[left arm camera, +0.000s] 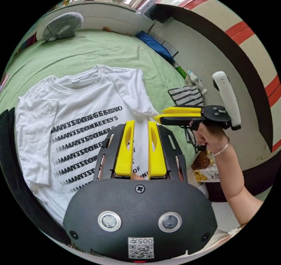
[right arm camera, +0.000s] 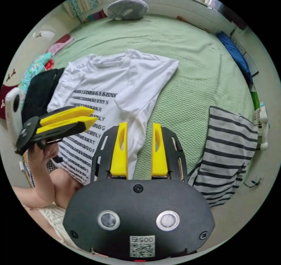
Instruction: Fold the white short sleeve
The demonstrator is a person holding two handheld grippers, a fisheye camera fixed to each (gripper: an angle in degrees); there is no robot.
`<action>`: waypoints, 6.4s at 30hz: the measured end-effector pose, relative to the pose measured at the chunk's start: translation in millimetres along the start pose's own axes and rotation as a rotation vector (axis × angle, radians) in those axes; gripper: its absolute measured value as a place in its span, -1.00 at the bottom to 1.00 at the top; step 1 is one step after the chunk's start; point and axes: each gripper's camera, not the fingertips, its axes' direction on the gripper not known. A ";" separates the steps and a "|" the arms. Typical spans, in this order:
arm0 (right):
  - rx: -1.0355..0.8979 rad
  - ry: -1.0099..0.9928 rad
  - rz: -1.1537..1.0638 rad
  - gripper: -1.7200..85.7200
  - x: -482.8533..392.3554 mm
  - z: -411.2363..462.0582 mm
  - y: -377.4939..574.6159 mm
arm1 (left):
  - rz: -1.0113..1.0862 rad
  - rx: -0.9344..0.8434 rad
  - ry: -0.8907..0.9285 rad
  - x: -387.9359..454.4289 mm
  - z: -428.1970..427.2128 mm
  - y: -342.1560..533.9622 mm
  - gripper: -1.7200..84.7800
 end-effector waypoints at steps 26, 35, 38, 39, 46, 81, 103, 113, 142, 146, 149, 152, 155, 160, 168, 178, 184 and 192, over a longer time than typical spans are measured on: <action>0.166 0.095 0.170 -0.76 -28.3 -76.1 77.3 | -0.017 0.006 -0.011 -10.4 -3.3 -2.4 -0.77; 0.328 0.016 0.146 -0.73 -104.7 -30.3 88.5 | -0.041 -0.003 -0.064 -16.1 -2.8 -2.4 -0.77; 0.373 0.072 0.113 -0.74 -119.9 -13.8 96.0 | -0.035 -0.001 -0.091 -14.5 -3.7 -3.2 -0.77; 0.373 0.091 0.103 -0.74 -122.7 -11.7 96.7 | -0.034 0.000 -0.096 -14.3 -3.8 -3.4 -0.77; 0.338 0.197 0.090 -0.83 -128.3 10.6 97.9 | -0.051 0.002 -0.103 -14.5 -2.6 -3.8 -0.77; 0.284 0.208 0.226 -0.82 -115.4 -8.1 123.6 | -0.016 -0.064 -0.127 5.4 11.0 -10.0 -0.77; 0.370 0.190 0.283 -0.98 -99.4 -31.5 147.3 | -0.022 -0.064 -0.149 2.7 -5.4 -10.6 -0.77; 0.259 0.179 0.188 -0.98 -120.3 28.0 112.2 | -0.029 -0.064 -0.167 -5.2 -16.7 -10.3 -0.77; 0.388 0.103 0.152 -0.98 -149.8 26.7 111.4 | -0.308 0.140 -0.372 -88.5 -117.7 3.8 -0.71; 0.362 0.097 0.123 -0.97 -142.6 30.3 109.1 | -0.291 0.189 -0.385 -90.4 -131.7 5.6 -0.70; 0.364 0.040 0.102 -0.91 -127.9 29.1 116.3 | -0.207 0.198 -0.420 -93.6 -140.5 6.3 -0.69; 0.398 -0.014 0.117 -0.82 -107.8 26.8 126.8 | -0.167 0.200 -0.443 -116.4 -151.7 -5.0 -0.68; 0.413 -0.033 0.172 -0.80 -90.7 26.1 130.0 | -0.217 0.238 -0.416 -155.5 -168.1 -23.9 -0.66; 0.376 -0.007 0.166 -0.79 -85.5 38.9 122.2 | -0.258 0.115 -0.510 -218.8 -155.2 -54.9 -0.59; 0.342 0.023 0.160 -0.82 -88.8 53.8 108.0 | -0.204 0.076 -0.611 -243.6 -132.0 -85.9 -0.60; 0.305 0.115 0.176 -0.82 -97.3 66.4 95.5 | -0.264 0.106 -0.723 -258.4 -102.3 -91.0 -0.85; 0.296 0.147 0.187 -0.83 -100.2 68.9 93.1 | -0.266 0.100 -0.722 -261.3 -96.1 -94.8 -0.86; 0.404 0.095 0.241 -0.80 -92.9 55.4 109.4 | -0.253 0.109 -0.732 -262.4 -89.8 -96.0 -0.87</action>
